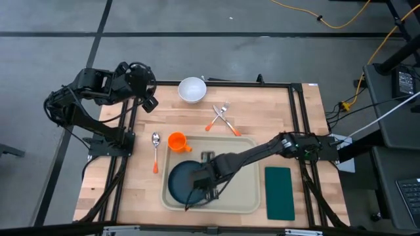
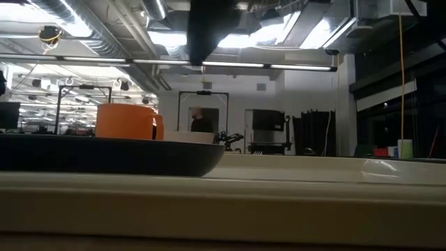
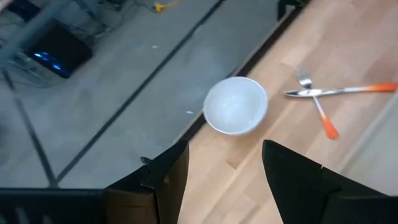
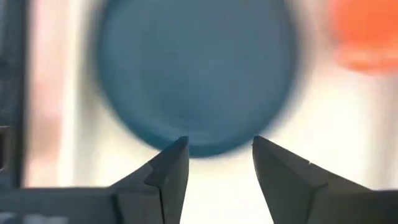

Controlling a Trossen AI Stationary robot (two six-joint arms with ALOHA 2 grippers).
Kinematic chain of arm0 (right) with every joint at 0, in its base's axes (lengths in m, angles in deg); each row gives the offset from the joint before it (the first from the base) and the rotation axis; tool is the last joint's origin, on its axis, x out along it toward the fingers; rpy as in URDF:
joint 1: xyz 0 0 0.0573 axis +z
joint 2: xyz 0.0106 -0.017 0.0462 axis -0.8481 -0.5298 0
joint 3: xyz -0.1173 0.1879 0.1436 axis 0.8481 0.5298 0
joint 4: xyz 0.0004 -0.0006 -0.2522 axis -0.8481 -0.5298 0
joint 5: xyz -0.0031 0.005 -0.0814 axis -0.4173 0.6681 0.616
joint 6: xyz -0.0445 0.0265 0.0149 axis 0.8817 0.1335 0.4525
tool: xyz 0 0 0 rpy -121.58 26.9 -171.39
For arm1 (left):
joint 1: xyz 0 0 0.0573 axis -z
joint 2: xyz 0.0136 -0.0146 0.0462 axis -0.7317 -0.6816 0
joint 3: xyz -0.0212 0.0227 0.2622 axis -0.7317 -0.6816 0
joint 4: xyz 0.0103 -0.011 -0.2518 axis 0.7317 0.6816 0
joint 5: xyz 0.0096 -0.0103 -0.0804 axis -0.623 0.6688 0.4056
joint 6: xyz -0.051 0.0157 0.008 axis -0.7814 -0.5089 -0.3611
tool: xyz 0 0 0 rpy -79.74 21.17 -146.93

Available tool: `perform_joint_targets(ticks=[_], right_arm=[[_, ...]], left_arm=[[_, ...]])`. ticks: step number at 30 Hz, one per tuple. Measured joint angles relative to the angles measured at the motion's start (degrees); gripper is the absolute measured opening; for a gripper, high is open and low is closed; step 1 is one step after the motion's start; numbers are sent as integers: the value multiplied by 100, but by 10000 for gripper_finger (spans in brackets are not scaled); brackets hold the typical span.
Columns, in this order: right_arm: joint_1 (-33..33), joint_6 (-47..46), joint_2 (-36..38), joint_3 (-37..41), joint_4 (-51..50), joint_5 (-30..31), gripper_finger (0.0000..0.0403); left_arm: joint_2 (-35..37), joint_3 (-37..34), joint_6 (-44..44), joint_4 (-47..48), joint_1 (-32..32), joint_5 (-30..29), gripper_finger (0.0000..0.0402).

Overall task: Set up tray
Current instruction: Put the white bowl on the black plate

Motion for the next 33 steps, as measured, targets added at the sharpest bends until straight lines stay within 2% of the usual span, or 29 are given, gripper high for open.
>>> perform_joint_targets(ticks=[5, 11, 17, 21, 24, 29, 33], right_arm=[[-232, -941, 495, -8, -846, 1277, 181], [-660, -1495, 1067, 11, -1854, 2841, 181], [-1384, -821, 2112, 682, -1761, 3124, 181], [-2126, -343, 3244, 1927, -1267, 3081, 181], [-2706, 238, 4365, 3250, -190, 2777, 181], [-3551, 1289, 6136, 5482, 1994, 1298, 182], [-3944, 1526, 7130, 6702, 3005, 460, 182]], left_arm=[[-57, -2, 44, -1, 0, 381, 198], [-458, -2, 487, -6, 0, 631, 198], [-1060, -2, 1162, -359, -92, 632, 198], [-1333, -2, 1648, -1061, -357, 859, 198], [-1572, -2, 2191, -1621, -683, 1314, 198], [-2209, -2, 2814, -2051, -1331, 2073, 198], [-2841, -2, 2928, -2087, -1828, 3023, 198]])
